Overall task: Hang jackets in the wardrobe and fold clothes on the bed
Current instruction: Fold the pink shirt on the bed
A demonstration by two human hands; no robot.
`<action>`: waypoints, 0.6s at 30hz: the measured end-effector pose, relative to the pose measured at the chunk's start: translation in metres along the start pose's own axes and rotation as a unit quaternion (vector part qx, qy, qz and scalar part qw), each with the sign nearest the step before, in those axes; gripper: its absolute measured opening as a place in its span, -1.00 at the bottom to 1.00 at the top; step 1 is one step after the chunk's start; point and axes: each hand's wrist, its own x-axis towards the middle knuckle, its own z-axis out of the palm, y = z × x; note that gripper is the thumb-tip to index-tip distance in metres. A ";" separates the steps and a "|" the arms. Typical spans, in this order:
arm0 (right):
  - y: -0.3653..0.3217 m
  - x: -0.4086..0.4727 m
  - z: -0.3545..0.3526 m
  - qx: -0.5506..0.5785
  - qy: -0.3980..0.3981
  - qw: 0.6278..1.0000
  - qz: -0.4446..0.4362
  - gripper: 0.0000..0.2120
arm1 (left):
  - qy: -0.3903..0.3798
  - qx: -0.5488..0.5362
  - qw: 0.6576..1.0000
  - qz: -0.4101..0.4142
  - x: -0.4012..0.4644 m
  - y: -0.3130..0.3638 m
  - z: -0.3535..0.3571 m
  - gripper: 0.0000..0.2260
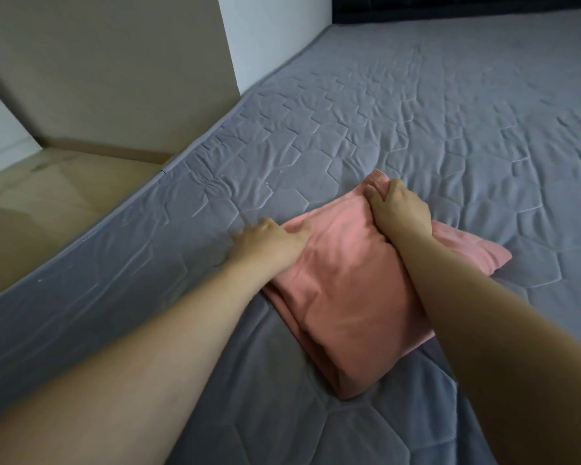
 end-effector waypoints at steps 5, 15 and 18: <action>0.003 0.005 0.006 -0.003 -0.013 1.000 -0.008 -0.59 | 0.152 0.093 0.978 0.109 0.000 -0.024 0.048 -0.46; -0.150 0.014 -0.154 0.234 -0.120 0.959 0.104 -0.70 | -0.228 -0.175 0.954 0.088 -0.002 -0.027 -0.162 -0.60; -0.262 0.031 -0.241 0.311 -0.119 0.932 0.143 -0.65 | -0.170 -0.158 0.966 0.117 -0.019 -0.031 -0.329 -0.66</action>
